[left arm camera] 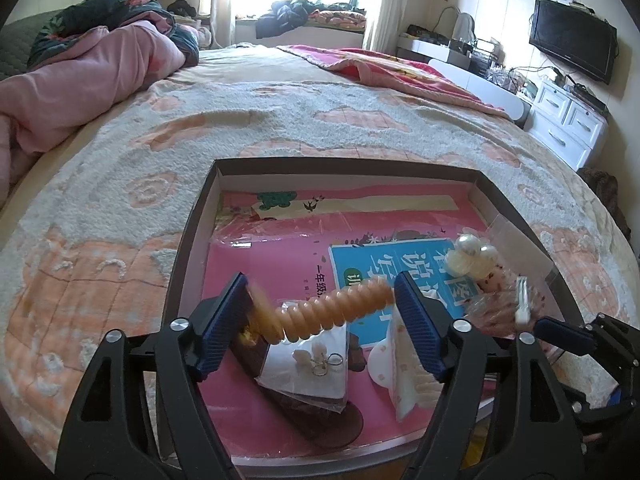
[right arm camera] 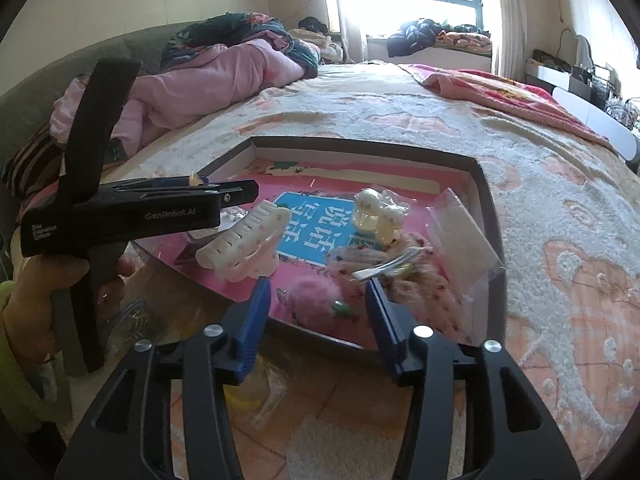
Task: Organize jewelry
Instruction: 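Carry the coiled hair tie and pom-pom clip into the box and open both grippers, then grasp the blue case with the left gripper while the right gripper grasps the yellow hair-tie bag, then lower the blue case and yellow hair-tie bag into the box and open both grippers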
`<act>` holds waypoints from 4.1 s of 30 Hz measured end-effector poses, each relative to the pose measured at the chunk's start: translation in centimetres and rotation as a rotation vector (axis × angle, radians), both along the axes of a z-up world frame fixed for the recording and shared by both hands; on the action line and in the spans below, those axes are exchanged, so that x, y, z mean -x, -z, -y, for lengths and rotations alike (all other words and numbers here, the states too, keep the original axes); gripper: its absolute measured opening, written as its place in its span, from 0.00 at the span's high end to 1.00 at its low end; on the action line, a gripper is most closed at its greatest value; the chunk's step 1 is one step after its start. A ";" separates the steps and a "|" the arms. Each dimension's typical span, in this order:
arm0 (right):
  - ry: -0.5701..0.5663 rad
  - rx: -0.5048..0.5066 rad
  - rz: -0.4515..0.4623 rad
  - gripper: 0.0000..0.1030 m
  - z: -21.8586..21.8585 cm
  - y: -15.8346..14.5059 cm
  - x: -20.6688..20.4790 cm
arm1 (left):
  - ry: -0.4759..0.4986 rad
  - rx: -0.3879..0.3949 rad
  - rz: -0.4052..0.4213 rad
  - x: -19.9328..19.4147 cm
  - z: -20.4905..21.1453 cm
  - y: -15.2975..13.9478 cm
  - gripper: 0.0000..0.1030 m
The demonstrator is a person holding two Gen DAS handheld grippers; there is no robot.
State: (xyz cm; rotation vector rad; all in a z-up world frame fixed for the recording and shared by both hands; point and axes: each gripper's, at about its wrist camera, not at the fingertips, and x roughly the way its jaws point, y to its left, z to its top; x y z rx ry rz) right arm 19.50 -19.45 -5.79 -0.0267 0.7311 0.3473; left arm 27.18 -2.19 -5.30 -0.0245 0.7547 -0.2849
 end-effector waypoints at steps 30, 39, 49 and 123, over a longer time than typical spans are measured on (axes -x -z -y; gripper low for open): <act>0.068 -0.019 0.072 0.23 2.9 -2.0 4.2 | -0.032 0.024 0.089 4.7 -0.8 -4.2 0.11; 0.052 -0.024 0.086 0.23 2.9 -2.6 5.2 | -0.029 0.004 0.103 6.8 -0.8 -4.6 0.11; 0.032 -0.020 0.084 0.23 2.6 -2.6 6.1 | -0.026 -0.014 0.107 8.7 -1.1 -4.4 0.11; 0.050 -0.002 0.024 0.61 6.2 -1.8 2.0 | 0.044 0.018 0.032 5.9 1.8 -3.6 0.83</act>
